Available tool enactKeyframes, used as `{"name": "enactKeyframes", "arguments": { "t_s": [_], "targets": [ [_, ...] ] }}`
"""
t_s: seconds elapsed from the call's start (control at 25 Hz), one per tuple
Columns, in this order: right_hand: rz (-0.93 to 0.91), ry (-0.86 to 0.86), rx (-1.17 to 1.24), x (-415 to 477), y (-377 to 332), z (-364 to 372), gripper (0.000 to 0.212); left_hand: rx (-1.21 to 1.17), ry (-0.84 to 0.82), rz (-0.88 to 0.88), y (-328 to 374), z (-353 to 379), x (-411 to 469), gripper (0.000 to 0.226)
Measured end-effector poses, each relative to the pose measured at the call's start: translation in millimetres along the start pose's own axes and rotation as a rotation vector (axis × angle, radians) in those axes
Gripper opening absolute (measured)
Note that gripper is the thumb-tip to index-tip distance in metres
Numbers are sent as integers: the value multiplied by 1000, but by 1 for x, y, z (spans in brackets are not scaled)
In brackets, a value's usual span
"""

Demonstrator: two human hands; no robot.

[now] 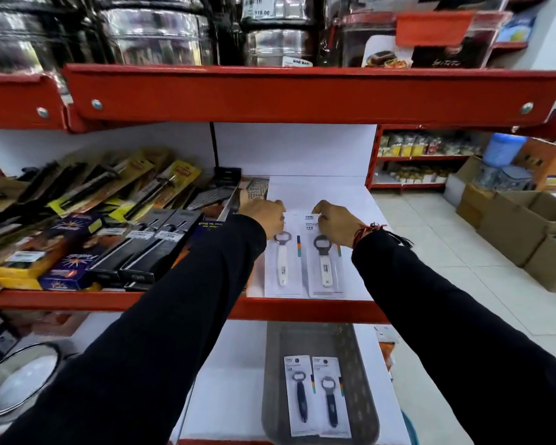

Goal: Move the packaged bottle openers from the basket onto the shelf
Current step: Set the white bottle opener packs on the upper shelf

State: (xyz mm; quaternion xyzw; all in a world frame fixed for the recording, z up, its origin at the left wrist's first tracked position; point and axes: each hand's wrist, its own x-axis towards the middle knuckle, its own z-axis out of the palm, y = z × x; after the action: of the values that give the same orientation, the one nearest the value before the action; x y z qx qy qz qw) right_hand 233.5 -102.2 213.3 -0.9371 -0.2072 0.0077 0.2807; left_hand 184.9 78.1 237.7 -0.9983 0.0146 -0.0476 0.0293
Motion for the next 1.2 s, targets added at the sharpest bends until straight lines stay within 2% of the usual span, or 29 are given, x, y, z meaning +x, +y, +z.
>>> {"name": "enactKeyframes", "arguments": {
  "t_s": [0.08, 0.2, 0.36, 0.56, 0.76, 0.88, 1.04, 1.2],
  "targets": [
    [41, -42, -3, 5, 6, 8, 32, 43, -2, 15, 1, 13, 4, 36],
    [86, -48, -137, 8, 16, 20, 28, 122, 19, 43, 5, 26, 4, 30],
    [30, 42, -309, 6, 20, 26, 28, 297, 26, 54, 12, 31, -2, 30],
    [23, -12, -380, -3, 20, 29, 30, 376, -12, 44, 21, 33, -10, 34],
    [-28, 63, -290, -23, 22, 24, 28, 199, 29, 17, 21, 28, -26, 37],
    [-73, 213, -213, -51, 14, 17, 28, 87, 183, 22, 32, 20, -49, 42],
    [-191, 495, -280, -105, 3, 8, 32, 5, 443, 41, 49, 13, -102, 41],
    [-296, 536, -259, -172, 4, 11, 24, -126, 471, 71, 67, 23, -163, 34]
  ]
}}
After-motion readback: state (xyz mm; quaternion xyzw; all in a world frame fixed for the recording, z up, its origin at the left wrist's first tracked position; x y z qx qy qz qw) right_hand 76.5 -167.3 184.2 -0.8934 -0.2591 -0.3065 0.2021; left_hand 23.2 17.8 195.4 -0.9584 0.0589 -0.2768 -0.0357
